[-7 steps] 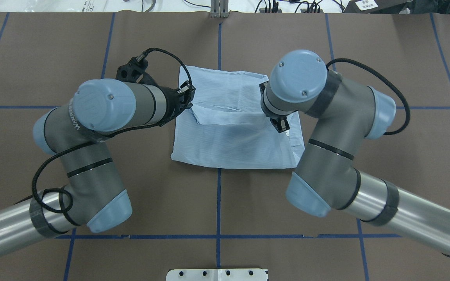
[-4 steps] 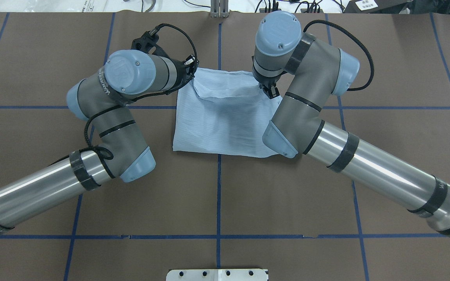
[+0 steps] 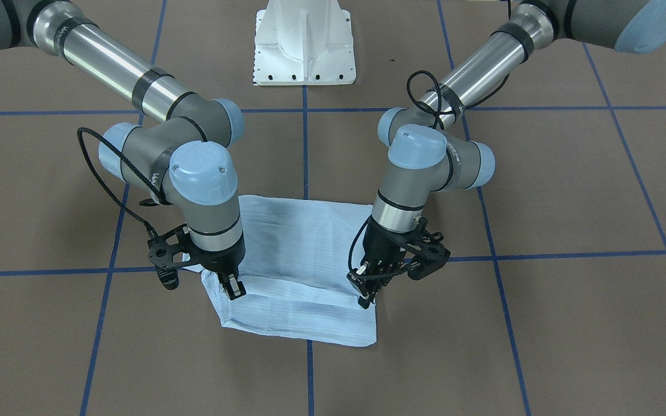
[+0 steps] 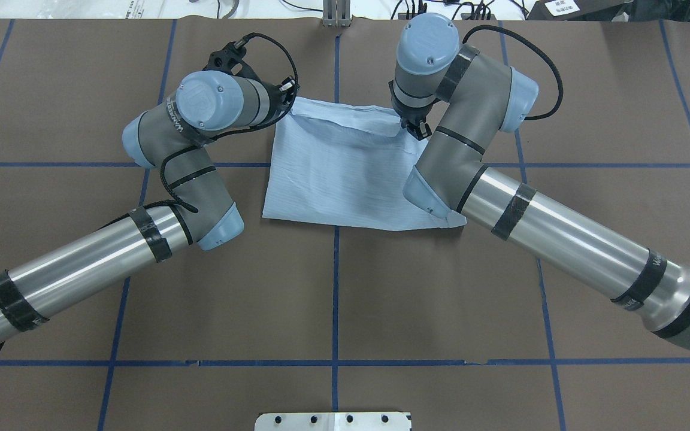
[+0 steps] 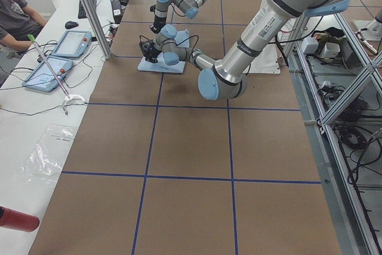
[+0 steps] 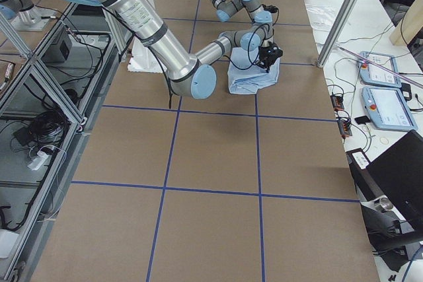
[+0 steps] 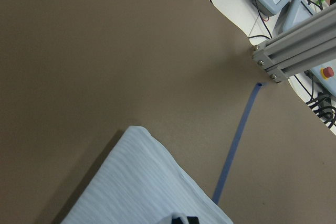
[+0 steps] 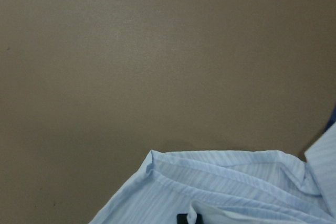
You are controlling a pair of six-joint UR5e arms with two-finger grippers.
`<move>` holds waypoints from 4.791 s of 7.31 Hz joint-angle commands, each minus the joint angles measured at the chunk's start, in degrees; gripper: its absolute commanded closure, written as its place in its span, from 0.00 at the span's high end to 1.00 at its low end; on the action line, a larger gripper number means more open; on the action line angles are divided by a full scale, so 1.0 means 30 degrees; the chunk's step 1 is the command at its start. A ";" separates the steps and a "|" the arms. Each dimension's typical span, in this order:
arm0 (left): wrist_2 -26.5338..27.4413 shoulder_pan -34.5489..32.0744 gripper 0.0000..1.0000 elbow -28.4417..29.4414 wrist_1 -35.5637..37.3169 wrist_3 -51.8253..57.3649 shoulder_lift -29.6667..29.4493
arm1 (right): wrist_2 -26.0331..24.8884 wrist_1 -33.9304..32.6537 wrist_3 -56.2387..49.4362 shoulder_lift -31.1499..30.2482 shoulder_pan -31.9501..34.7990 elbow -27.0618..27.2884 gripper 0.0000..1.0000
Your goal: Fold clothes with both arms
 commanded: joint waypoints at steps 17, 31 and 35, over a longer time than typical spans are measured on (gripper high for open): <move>-1.2362 -1.1286 0.99 -0.9634 0.1010 3.0039 1.5720 | 1.0346 0.1040 -3.4986 -1.4010 1.2294 0.4499 1.00; -1.4765 -1.5134 0.99 -0.9693 0.7138 3.4895 1.5023 | 0.9590 -0.8189 -4.2267 -1.3399 1.4294 0.8863 1.00; -1.4736 -1.5134 0.99 -1.0798 0.7255 3.4895 1.5021 | 0.9590 -0.8160 -4.2267 -1.4505 1.4379 1.0638 1.00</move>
